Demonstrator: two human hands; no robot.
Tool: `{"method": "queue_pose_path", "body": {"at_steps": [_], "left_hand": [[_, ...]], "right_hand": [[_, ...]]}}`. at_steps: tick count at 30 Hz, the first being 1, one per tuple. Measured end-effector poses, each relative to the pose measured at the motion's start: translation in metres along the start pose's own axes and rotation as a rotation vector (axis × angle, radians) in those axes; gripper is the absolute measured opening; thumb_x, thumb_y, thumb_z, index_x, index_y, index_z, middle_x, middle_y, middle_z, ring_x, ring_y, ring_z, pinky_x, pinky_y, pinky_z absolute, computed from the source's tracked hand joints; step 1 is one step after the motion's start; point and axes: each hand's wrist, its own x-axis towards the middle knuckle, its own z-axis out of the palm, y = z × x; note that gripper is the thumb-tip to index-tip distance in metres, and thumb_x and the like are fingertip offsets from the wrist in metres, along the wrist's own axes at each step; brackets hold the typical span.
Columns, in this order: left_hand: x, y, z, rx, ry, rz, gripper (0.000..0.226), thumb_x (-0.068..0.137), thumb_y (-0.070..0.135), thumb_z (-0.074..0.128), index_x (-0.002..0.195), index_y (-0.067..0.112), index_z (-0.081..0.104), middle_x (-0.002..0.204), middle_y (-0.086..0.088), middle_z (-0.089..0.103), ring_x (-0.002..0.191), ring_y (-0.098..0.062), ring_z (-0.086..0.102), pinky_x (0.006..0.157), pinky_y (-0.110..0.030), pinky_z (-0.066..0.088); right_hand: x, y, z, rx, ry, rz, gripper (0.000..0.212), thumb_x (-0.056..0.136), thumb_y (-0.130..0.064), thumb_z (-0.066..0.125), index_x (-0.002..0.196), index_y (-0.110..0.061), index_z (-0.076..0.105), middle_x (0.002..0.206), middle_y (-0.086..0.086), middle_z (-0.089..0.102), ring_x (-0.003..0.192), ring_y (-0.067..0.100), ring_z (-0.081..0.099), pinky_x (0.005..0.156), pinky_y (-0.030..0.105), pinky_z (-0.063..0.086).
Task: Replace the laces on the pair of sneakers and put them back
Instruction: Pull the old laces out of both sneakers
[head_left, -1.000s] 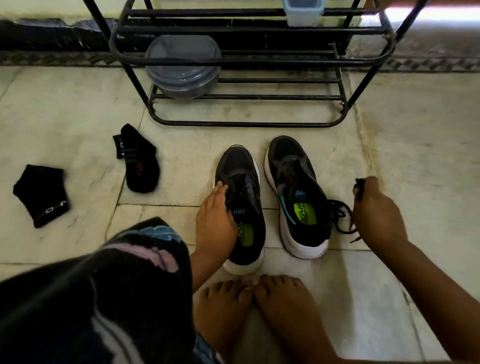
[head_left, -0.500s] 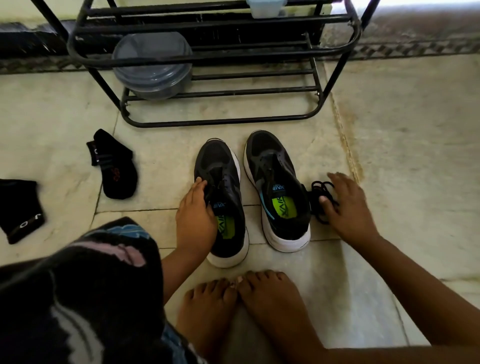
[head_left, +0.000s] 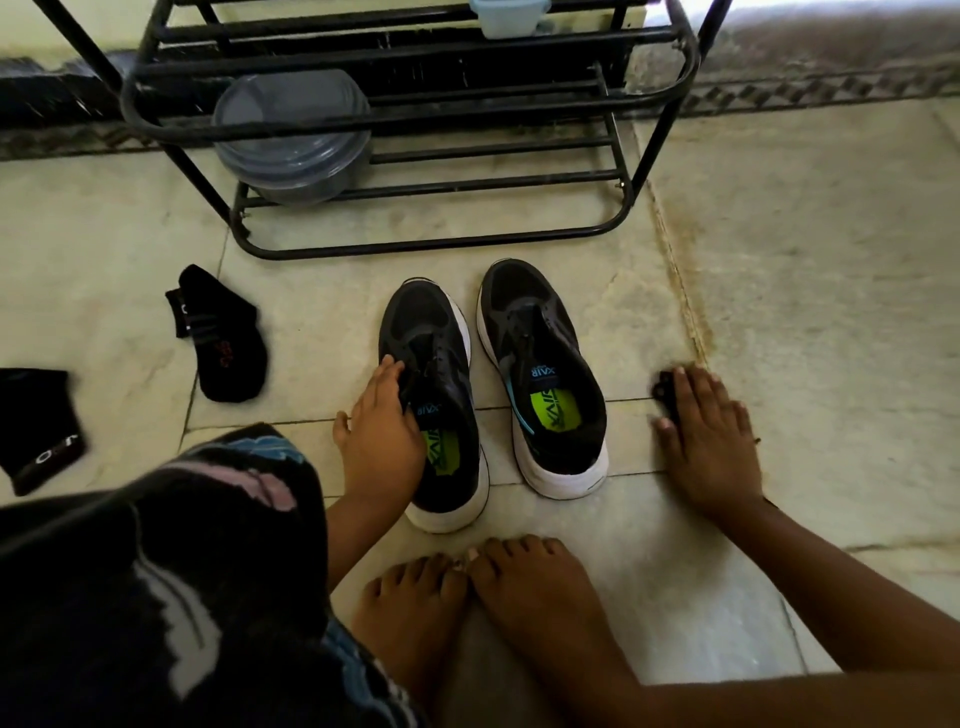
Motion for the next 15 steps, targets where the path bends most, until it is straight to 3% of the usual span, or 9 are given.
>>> {"method": "queue_pose_path", "body": {"at_steps": [4,6,9,12,15], "left_hand": [[0.001,-0.001,0.002,-0.024,0.008,0.020,0.051,0.092,0.006,0.042,0.143,0.014,0.036,0.153,0.000,0.032,0.136,-0.023,0.036,0.111,-0.052,0.025],[0.002,-0.003,0.004,-0.067,0.015,0.045,0.050,0.092,0.004,0.043,0.142,0.011,0.037,0.152,-0.003,0.034,0.136,-0.025,0.037,0.111,-0.049,0.029],[0.003,-0.004,0.004,-0.159,0.009,0.069,0.049,0.093,0.001,0.042,0.142,0.007,0.036,0.151,-0.008,0.033,0.138,-0.026,0.034,0.114,-0.041,0.028],[0.002,-0.006,0.004,-0.210,0.006,0.064,0.048,0.094,0.001,0.041,0.142,0.006,0.036,0.152,-0.009,0.032,0.139,-0.026,0.031,0.116,-0.038,0.025],[0.002,-0.004,0.003,-0.231,-0.003,0.056,0.048,0.095,0.002,0.041,0.142,0.006,0.036,0.152,-0.009,0.032,0.139,-0.025,0.031,0.116,-0.037,0.025]], "right_hand": [[0.000,0.003,-0.006,-0.008,-0.049,0.000,0.078,0.085,-0.062,0.004,0.152,-0.022,0.010,0.160,0.006,0.006,0.147,0.025,0.002,0.116,0.047,0.003],[0.000,-0.011,-0.016,0.073,0.031,0.068,0.081,0.085,-0.063,0.007,0.151,-0.018,0.015,0.158,0.013,0.010,0.146,0.030,0.001,0.115,0.049,0.000],[-0.004,-0.050,-0.040,0.340,0.193,0.029,0.076,0.090,-0.057,0.021,0.148,-0.009,0.023,0.154,0.015,0.025,0.145,0.031,0.013,0.117,0.051,0.013],[-0.007,-0.102,-0.048,0.685,0.034,0.011,0.066,0.095,-0.049,0.040,0.150,-0.016,0.022,0.155,0.004,0.024,0.144,0.019,0.020,0.116,0.042,0.021],[-0.001,-0.139,-0.066,0.932,-0.087,0.103,0.051,0.098,-0.016,0.045,0.147,-0.019,0.030,0.141,-0.002,0.042,0.129,0.013,0.037,0.110,0.032,0.031]]}}
